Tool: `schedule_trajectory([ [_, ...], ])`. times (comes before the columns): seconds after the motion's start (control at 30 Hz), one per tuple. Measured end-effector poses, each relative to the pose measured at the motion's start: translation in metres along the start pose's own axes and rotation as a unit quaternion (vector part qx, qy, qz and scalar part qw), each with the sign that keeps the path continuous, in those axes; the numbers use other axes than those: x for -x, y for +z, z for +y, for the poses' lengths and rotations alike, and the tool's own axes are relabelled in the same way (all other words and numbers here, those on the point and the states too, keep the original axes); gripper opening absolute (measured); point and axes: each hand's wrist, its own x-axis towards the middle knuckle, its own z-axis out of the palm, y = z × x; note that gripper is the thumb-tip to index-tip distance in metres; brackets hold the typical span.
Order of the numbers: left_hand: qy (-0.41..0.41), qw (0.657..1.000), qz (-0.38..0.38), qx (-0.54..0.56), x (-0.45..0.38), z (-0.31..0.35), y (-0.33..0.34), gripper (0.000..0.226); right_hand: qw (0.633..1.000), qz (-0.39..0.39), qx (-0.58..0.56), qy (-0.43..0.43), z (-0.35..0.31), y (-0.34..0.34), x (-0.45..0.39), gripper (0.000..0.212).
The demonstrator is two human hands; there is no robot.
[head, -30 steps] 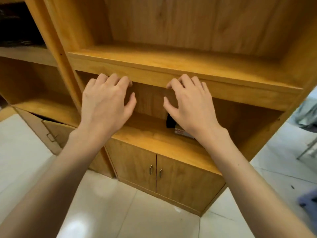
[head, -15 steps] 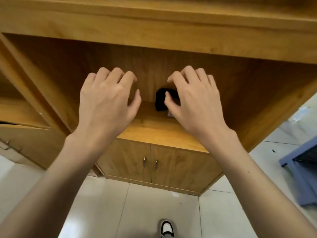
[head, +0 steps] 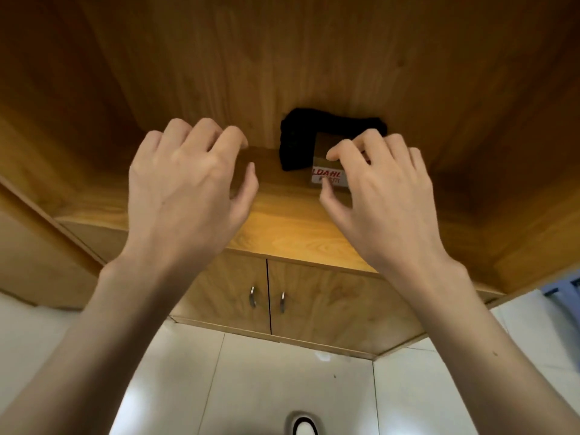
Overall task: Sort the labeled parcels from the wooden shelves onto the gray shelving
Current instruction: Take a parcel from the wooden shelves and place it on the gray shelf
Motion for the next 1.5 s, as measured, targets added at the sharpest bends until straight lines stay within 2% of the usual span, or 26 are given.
schedule_trajectory([
  [0.2, 0.014, 1.000, -0.014, 0.012, -0.012, 0.002, 0.046, 0.030, 0.999, -0.043, -0.014, 0.016, 0.023, 0.049, -0.010, 0.028],
  [0.3, 0.020, 1.000, -0.015, 0.014, -0.021, 0.005, 0.070, 0.030, 0.994, -0.105, -0.012, 0.020, 0.039, 0.074, -0.024, 0.036],
  [0.57, 0.012, 0.999, -0.027, 0.024, -0.038, 0.020, 0.126, 0.021, 0.956, -0.289, -0.037, 0.039, 0.085, 0.139, -0.077, 0.079],
  [0.9, 0.012, 0.999, -0.035, 0.024, -0.035, 0.025, 0.162, 0.023, 0.902, -0.429, -0.005, 0.040, 0.124, 0.185, -0.119, 0.125],
  [1.2, 0.017, 0.999, -0.031, 0.035, -0.035, 0.023, 0.136, 0.023, 0.903, -0.420, -0.049, 0.072, 0.113, 0.153, -0.090, 0.121],
  [1.37, 0.041, 0.997, -0.025, 0.063, -0.035, 0.025, 0.083, 0.023, 0.929, -0.362, -0.048, 0.062, 0.086, 0.078, -0.061, 0.118],
  [1.5, 0.048, 0.995, -0.016, 0.089, -0.035, 0.025, 0.009, 0.021, 0.954, -0.297, -0.030, 0.040, 0.059, -0.009, -0.035, 0.119],
])
